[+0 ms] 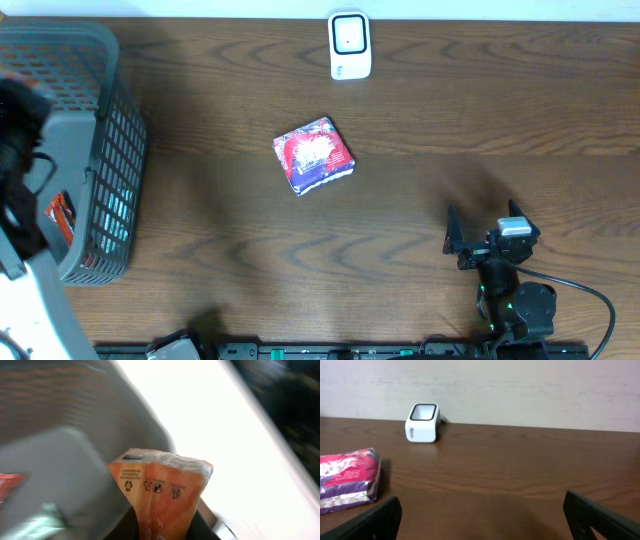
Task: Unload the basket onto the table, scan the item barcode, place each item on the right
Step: 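Reach the left gripper into the basket and grasp the small orange packet, then carry the orange packet out and set it left of the pink packet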
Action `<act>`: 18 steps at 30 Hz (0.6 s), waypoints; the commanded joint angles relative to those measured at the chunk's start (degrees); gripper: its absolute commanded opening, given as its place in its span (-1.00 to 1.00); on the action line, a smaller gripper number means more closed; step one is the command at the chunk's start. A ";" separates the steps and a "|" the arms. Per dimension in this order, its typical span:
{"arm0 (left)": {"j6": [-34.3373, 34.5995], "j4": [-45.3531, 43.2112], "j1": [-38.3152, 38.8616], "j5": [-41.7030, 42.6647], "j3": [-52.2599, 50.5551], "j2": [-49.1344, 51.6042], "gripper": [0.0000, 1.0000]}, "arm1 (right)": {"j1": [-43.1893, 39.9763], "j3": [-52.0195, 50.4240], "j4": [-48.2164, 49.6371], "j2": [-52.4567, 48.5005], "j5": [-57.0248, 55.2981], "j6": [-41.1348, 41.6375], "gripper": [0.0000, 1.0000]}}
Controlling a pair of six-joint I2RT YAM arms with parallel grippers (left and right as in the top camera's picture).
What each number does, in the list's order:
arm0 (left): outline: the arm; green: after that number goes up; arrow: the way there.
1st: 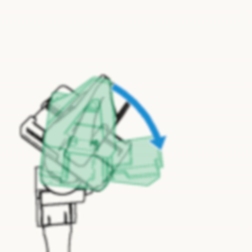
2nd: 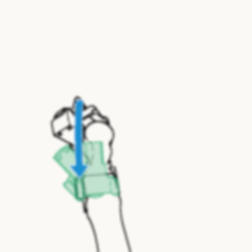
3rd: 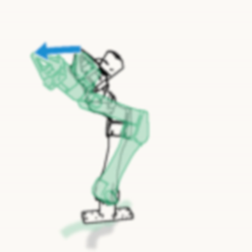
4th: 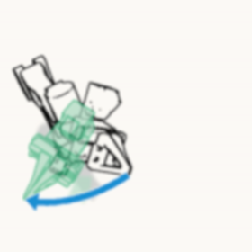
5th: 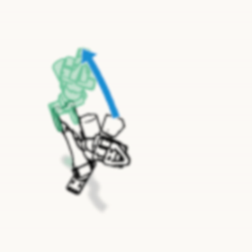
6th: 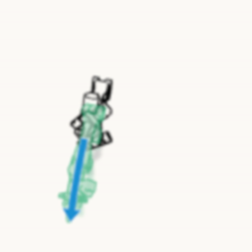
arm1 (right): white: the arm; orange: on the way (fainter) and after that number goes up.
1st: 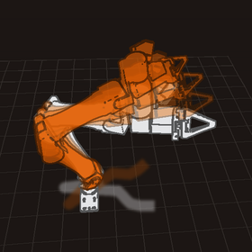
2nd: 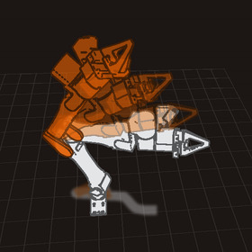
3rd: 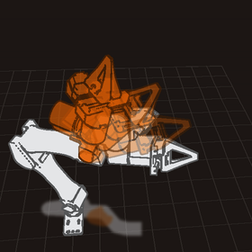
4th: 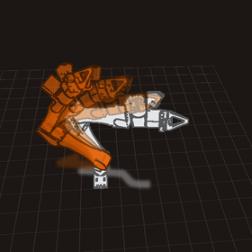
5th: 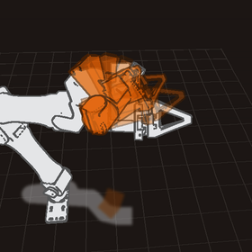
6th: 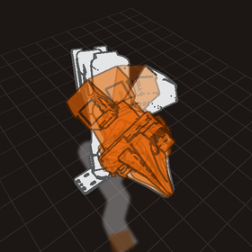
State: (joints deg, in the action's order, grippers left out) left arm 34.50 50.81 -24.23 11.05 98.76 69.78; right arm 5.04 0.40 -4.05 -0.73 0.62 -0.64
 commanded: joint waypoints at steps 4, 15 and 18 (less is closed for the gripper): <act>-11.50 -0.11 16.70 10.88 -1.05 0.68 -0.85 | -0.13 -0.09 -0.24 0.24 0.37 0.37 0.99; -19.67 5.29 37.75 3.39 -4.37 15.32 -0.85 | -0.13 -0.09 -0.26 0.24 0.37 0.37 0.98; -19.69 5.73 40.13 1.44 -4.37 20.92 -0.85 | -0.13 -0.09 -0.24 0.24 0.37 0.37 0.98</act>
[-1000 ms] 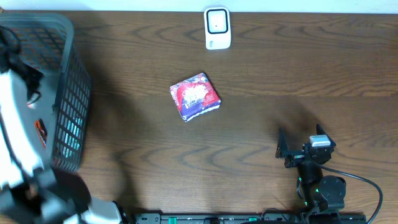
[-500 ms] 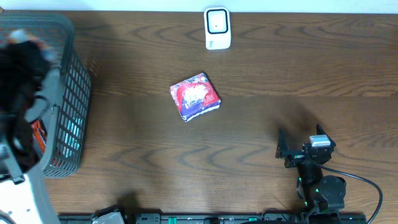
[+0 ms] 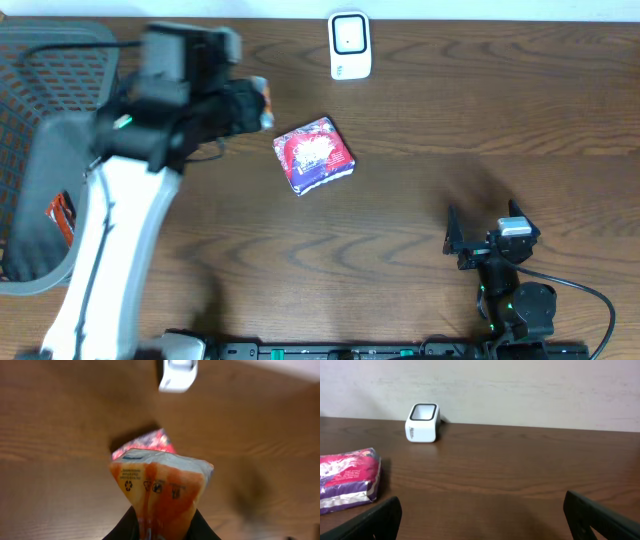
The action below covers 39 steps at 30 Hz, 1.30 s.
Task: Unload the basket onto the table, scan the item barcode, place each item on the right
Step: 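Carry the orange packet out and set it left of the pink packet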
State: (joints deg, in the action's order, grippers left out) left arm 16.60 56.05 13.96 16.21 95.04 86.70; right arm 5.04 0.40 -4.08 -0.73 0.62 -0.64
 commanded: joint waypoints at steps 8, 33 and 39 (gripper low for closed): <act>-1.75 0.96 3.50 -16.28 -0.66 17.79 -0.84 | -0.13 -0.09 -0.22 0.24 0.37 0.37 0.99; -1.57 8.15 1.03 -19.96 6.34 17.90 0.73 | -0.13 -0.09 -0.22 0.24 0.37 0.37 0.99; 2.19 4.83 -4.31 -26.12 6.78 6.69 0.82 | -0.13 -0.09 -0.22 0.24 0.37 0.37 0.99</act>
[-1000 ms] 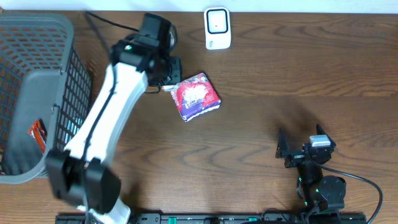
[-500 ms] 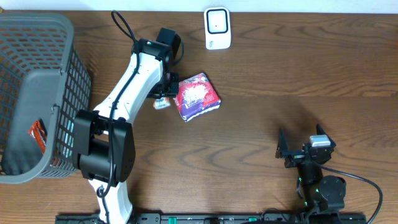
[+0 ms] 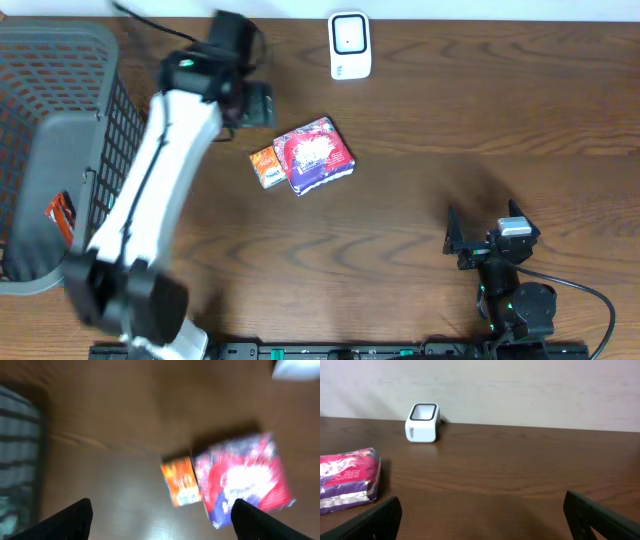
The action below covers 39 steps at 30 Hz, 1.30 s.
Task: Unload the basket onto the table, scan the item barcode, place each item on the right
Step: 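Carry the orange packet out and set it left of the pink packet, then reach the left gripper into the basket and grasp the red wrapper bar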
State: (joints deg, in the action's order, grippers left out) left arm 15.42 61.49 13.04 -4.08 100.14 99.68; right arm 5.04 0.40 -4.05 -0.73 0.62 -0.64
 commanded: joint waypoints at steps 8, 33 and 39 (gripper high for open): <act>9.38 -3.87 -17.49 -18.86 1.68 -18.51 0.96 | -0.13 -0.09 -0.24 0.24 0.37 0.37 0.99; 6.01 5.33 -47.25 -19.96 -6.80 -3.06 0.93 | -0.13 -0.09 -0.24 0.24 0.37 0.37 0.99; 6.03 7.43 -47.39 -18.64 -9.20 3.98 0.92 | -0.13 -0.09 -0.24 0.24 0.37 0.37 0.98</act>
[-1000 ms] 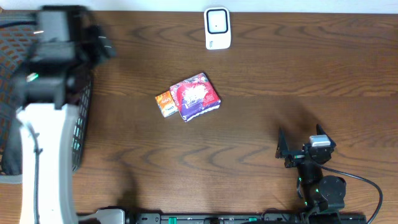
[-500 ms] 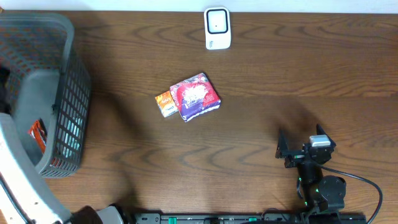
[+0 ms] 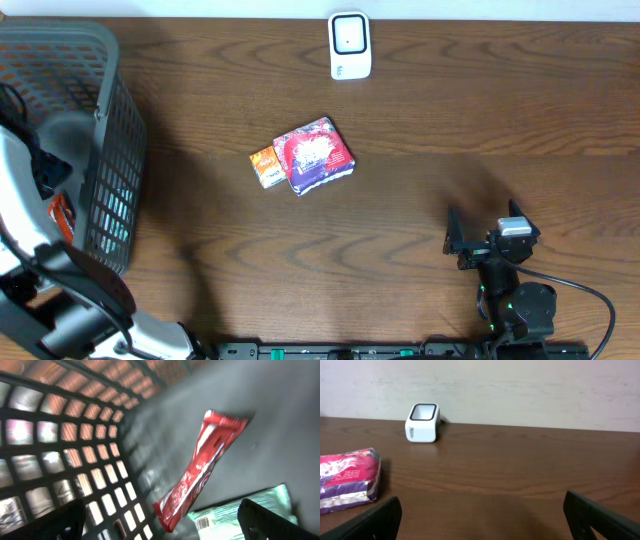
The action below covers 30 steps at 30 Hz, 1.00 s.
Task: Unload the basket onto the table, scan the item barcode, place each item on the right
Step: 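Reach the left gripper into the basket and grasp the red wrapper bar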
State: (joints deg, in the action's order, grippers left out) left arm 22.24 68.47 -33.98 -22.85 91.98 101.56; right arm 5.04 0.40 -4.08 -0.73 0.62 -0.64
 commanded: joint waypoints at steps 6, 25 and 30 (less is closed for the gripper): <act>-0.81 -0.20 -0.42 1.99 -3.19 7.04 0.92 | -0.13 -0.09 -0.22 0.24 0.37 0.37 0.99; -0.98 -2.80 -0.42 4.39 -3.82 19.26 0.92 | -0.13 -0.09 -0.22 0.24 0.37 0.39 0.99; -1.01 -3.61 -0.42 4.46 -3.85 19.28 0.62 | -0.13 -0.09 -0.24 0.24 0.37 0.37 0.99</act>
State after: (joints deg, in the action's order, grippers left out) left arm 21.74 65.28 -34.09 -18.41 88.62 119.26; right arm 5.04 0.40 -4.05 -0.73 0.62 -0.64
